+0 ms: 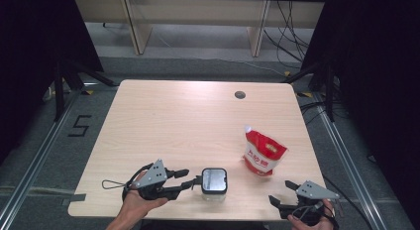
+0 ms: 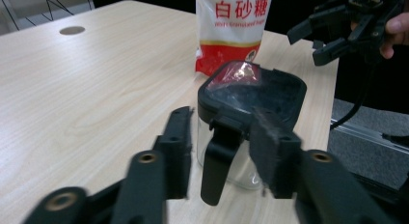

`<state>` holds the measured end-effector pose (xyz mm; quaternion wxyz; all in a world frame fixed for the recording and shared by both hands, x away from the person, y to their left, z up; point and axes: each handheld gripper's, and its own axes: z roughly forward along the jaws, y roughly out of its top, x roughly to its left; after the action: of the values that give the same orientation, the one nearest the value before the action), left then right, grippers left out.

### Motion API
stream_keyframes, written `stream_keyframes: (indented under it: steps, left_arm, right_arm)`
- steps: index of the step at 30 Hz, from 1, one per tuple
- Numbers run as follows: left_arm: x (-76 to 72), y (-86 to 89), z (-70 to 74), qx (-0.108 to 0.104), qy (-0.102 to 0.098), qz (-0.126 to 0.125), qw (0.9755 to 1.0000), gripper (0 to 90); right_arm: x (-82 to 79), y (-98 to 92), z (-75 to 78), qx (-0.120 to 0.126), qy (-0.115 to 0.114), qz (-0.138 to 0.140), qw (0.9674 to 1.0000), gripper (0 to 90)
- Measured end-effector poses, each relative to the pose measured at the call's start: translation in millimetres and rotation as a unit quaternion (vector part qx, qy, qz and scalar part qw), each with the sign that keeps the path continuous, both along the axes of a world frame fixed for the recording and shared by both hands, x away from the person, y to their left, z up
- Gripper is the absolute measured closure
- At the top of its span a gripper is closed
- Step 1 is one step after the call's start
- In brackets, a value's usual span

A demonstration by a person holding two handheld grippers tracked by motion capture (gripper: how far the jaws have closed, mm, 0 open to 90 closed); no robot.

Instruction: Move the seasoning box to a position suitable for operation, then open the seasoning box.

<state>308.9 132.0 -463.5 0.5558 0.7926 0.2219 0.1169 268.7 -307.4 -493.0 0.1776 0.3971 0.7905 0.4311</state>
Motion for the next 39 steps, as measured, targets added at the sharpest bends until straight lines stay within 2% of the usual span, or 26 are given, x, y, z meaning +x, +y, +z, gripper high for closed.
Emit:
stream_keyframes:
  steps: [1,3,4,5,6,10,11,12,15,16,17,19,21,22,23,24,25,26,29,31,33,34,35,36,38,39]
  left_arm:
    - [-0.2,-0.6,0.5,-0.003,-0.002,0.0,1.0,69.5]
    - [-1.7,-1.3,2.3,0.005,0.0,0.007,1.0,71.1]
    - [-1.5,-3.3,3.4,0.009,-0.008,-0.003,0.9999,76.7]
    - [-1.7,-5.4,3.2,0.01,-0.009,-0.011,0.9999,78.4]
    - [-2.9,-7.6,3.4,0.015,-0.009,-0.012,0.9998,80.7]
    - [-3.1,-12.2,3.5,0.024,-0.016,-0.022,0.9993,86.1]
    - [-3.2,-13.5,4.0,0.025,-0.014,-0.021,0.9994,86.1]
    - [-3.2,-14.2,4.0,0.02,-0.01,-0.018,0.9996,87.2]
    - [-0.2,-15.1,4.4,0.013,-0.011,-0.021,0.9996,88.9]
    - [-0.3,-15.3,4.1,0.01,-0.004,-0.015,0.9998,89.0]
    - [0.8,-14.5,4.7,0.016,-0.011,-0.015,0.9997,89.2]
    - [1.8,-14.1,4.1,0.013,-0.011,-0.011,0.9998,89.3]
    - [2.3,-13.6,3.9,0.012,-0.009,-0.009,0.9999,89.3]
    - [2.2,-13.9,3.8,0.009,-0.007,-0.009,0.9999,89.3]
    - [2.4,-14.0,3.6,0.011,-0.012,-0.012,0.9998,89.3]
    - [2.4,-14.0,3.6,0.011,-0.012,-0.012,0.9998,89.3]
    - [2.1,-15.0,2.6,0.006,-0.008,-0.011,0.9999,89.2]
    - [2.1,-15.1,2.4,0.013,-0.008,-0.011,0.9998,89.2]
    - [1.9,-19.1,0.1,0.014,-0.005,-0.018,0.9997,89.0]
    - [1.6,-20.7,-1.0,0.006,0.0,-0.019,0.9998,89.0]
    - [2.5,-20.6,-0.4,0.022,-0.01,-0.023,0.9994,88.9]
    - [2.6,-21.5,-2.7,0.017,-0.007,-0.026,0.9995,88.5]
    - [3.7,-20.6,-2.6,0.018,-0.012,-0.032,0.9992,88.5]
    - [3.7,-20.6,-2.6,0.018,-0.012,-0.032,0.9992,88.4]
    - [3.3,-20.1,-3.0,0.017,-0.01,-0.024,0.9995,88.3]
    - [3.5,-19.6,-2.9,0.018,-0.01,-0.023,0.9995,88.2]
  right_arm:
    - [-1.8,1.8,-0.2,0.003,0.007,-0.009,0.9999,20.7]
    - [-1.7,2.2,-0.4,0.003,0.008,-0.007,0.9999,20.7]
    - [-1.3,2.4,-0.4,0.001,0.006,-0.006,1.0,20.9]
    - [-0.4,1.8,-0.5,-0.001,0.004,-0.003,1.0,20.9]
    - [1.2,1.1,-0.7,-0.006,-0.01,0.004,0.9999,20.9]
    - [0.4,2.0,-0.4,-0.004,-0.002,0.002,1.0,21.0]
    - [0.4,2.4,-0.4,-0.003,0.0,0.005,1.0,21.1]
    - [0.4,2.1,-0.3,-0.008,-0.01,0.001,0.9999,21.3]
    - [-2.0,4.3,0.4,0.003,0.009,-0.006,0.9999,22.0]
    - [-2.0,4.3,0.5,0.007,0.009,-0.007,0.9999,22.3]
    - [0.5,2.3,0.0,0.006,-0.006,-0.002,1.0,22.4]
    - [-0.8,2.0,0.8,0.005,0.003,-0.004,1.0,22.4]
    - [0.2,1.7,0.6,0.0,-0.002,-0.001,1.0,22.4]
    - [-1.9,3.9,1.1,0.012,0.007,-0.007,0.9999,22.4]
    - [0.4,3.8,0.8,0.003,-0.013,0.006,0.9999,23.1]
    - [0.4,3.8,0.8,0.003,-0.013,0.006,0.9999,23.1]
    - [-2.5,6.8,1.7,0.01,0.003,-0.003,0.9999,23.6]
    - [-0.4,6.4,2.0,0.001,-0.006,0.008,0.9999,23.9]
    - [-1.2,14.3,2.8,0.028,-0.006,0.026,0.9993,25.9]
    - [-3.0,16.4,4.1,0.028,-0.008,0.022,0.9993,26.3]
    - [-5.3,23.1,5.0,0.039,0.002,0.025,0.9989,27.5]
    - [-4.5,29.4,4.7,0.047,-0.004,0.044,0.9979,29.7]
    - [-7.0,33.8,5.4,0.047,0.004,0.046,0.9978,30.5]
    - [-7.0,33.8,5.4,0.047,0.004,0.046,0.9978,30.5]
    - [-6.5,41.0,5.0,0.044,-0.003,0.069,0.9967,32.7]
    - [-8.3,45.4,5.5,0.044,-0.001,0.07,0.9966,34.6]
